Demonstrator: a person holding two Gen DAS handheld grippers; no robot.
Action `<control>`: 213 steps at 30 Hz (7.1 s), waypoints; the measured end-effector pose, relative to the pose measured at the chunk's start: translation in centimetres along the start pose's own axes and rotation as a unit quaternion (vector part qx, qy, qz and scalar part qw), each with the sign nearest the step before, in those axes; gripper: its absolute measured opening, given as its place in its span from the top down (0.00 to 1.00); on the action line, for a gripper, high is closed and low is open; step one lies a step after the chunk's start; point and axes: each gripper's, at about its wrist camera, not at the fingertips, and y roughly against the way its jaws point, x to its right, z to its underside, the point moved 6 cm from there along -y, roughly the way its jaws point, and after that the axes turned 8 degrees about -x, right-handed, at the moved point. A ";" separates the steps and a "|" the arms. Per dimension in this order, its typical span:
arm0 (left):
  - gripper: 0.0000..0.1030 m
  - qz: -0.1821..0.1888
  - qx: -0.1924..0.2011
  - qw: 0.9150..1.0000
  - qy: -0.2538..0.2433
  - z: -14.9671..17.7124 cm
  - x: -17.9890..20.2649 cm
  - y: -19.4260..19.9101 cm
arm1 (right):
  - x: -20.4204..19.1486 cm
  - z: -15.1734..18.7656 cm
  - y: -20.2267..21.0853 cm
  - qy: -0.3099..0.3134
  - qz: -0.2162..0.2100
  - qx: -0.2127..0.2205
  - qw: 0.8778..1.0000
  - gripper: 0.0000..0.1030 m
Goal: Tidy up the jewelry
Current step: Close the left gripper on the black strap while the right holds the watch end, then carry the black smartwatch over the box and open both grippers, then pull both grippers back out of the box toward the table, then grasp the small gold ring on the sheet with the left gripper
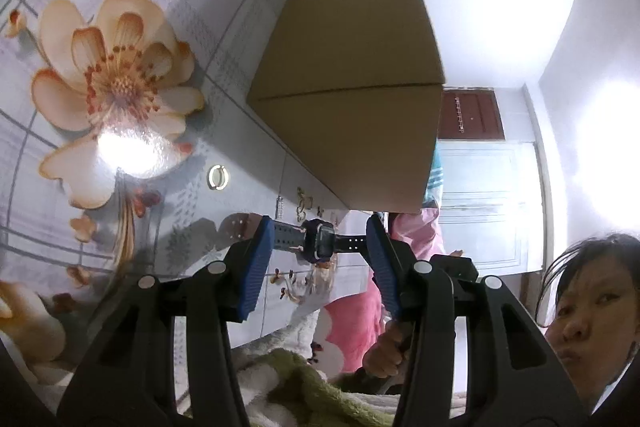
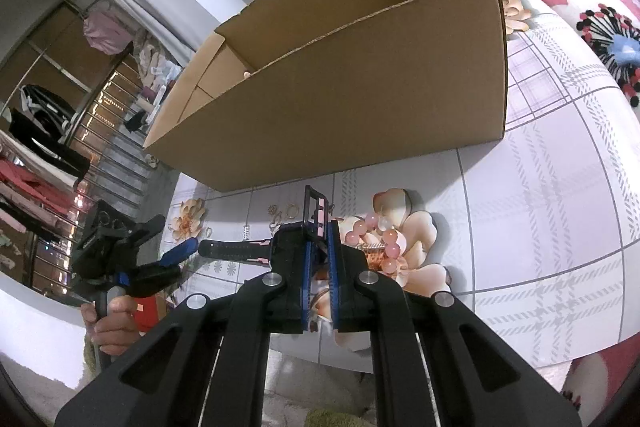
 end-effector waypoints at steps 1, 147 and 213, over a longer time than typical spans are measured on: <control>0.58 0.001 -0.001 1.000 0.001 0.0 0.0 0.0 | 0.0 0.0 -0.1 0.000 0.000 0.000 1.000 0.93; 0.14 -0.383 0.113 0.827 -0.396 -2.1 20.9 0.5 | -2.5 -13.0 15.8 0.137 0.077 0.189 0.969 0.12; 0.82 -0.500 0.013 0.777 -0.381 1.5 3.7 -2.8 | -4.8 0.2 -3.1 0.176 0.012 0.028 0.984 0.45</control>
